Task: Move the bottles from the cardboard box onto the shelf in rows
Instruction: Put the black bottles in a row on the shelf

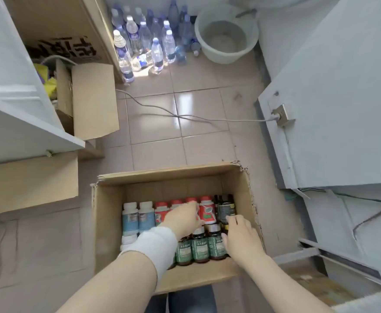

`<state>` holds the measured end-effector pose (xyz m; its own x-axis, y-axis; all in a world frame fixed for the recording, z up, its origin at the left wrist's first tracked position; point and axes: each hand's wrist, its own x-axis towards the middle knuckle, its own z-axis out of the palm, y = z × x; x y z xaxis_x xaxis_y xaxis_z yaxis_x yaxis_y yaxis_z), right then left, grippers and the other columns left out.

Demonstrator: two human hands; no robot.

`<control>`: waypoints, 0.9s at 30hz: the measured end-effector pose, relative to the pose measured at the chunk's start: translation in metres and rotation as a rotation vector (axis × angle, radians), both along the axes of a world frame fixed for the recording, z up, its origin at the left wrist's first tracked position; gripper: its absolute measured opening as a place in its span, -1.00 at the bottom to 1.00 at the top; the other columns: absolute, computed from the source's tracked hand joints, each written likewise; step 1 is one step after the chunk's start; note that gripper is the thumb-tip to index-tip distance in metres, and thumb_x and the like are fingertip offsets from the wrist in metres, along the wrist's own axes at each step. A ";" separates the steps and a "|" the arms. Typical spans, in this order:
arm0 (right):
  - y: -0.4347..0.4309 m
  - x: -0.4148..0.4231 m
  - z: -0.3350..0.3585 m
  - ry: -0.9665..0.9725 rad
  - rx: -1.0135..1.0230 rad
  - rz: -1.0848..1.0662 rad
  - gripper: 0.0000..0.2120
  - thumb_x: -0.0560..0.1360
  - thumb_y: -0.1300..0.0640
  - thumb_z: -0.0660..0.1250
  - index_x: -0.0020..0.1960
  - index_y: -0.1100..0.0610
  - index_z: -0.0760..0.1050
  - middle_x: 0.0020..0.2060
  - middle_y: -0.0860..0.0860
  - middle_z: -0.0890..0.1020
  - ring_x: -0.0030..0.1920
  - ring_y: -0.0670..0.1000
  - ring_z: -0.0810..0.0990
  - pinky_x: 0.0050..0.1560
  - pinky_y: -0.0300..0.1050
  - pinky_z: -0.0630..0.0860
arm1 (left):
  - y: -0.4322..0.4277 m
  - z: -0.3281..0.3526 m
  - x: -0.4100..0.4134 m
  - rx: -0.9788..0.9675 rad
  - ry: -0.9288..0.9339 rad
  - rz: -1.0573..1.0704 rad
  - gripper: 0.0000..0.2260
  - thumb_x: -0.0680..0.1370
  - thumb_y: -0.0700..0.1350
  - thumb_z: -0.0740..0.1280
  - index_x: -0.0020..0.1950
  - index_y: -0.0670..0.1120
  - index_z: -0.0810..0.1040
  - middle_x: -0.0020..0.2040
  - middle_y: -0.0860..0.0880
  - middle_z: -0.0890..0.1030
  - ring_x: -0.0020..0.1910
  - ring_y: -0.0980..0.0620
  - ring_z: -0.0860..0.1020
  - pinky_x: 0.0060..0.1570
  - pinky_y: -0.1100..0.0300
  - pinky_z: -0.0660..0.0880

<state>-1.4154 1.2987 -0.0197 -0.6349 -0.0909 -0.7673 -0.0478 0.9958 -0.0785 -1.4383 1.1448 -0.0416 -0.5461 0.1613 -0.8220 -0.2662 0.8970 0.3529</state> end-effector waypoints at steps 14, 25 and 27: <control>0.017 0.002 -0.061 0.123 -0.214 -0.339 -0.57 0.57 0.11 0.16 0.42 0.13 0.23 0.34 0.03 0.30 0.28 0.04 0.43 0.14 -0.12 0.42 | 0.074 -0.102 -0.048 0.222 -0.064 0.484 -0.57 0.53 0.08 0.32 0.22 -0.23 0.52 0.17 -0.17 0.59 0.19 -0.13 0.53 0.14 0.13 0.44; -0.009 -0.068 -0.117 -0.012 0.058 0.205 -0.64 0.56 0.30 0.04 0.36 0.26 0.24 0.31 0.20 0.32 0.33 0.17 0.30 0.23 -0.06 0.35 | -0.021 -0.101 -0.021 0.279 0.038 1.109 -0.77 0.49 -0.05 0.40 0.10 -0.04 0.50 -0.07 0.08 0.52 -0.10 0.16 0.50 -0.08 0.36 0.45; -0.013 -0.077 -0.125 -0.055 0.150 0.363 -0.63 0.57 0.25 0.08 0.37 0.28 0.23 0.33 0.21 0.33 0.38 0.20 0.23 0.26 -0.06 0.32 | -0.029 -0.107 -0.018 0.288 0.011 1.150 -0.74 0.48 -0.04 0.40 0.12 -0.06 0.49 0.01 0.02 0.52 0.01 0.06 0.51 0.09 0.19 0.46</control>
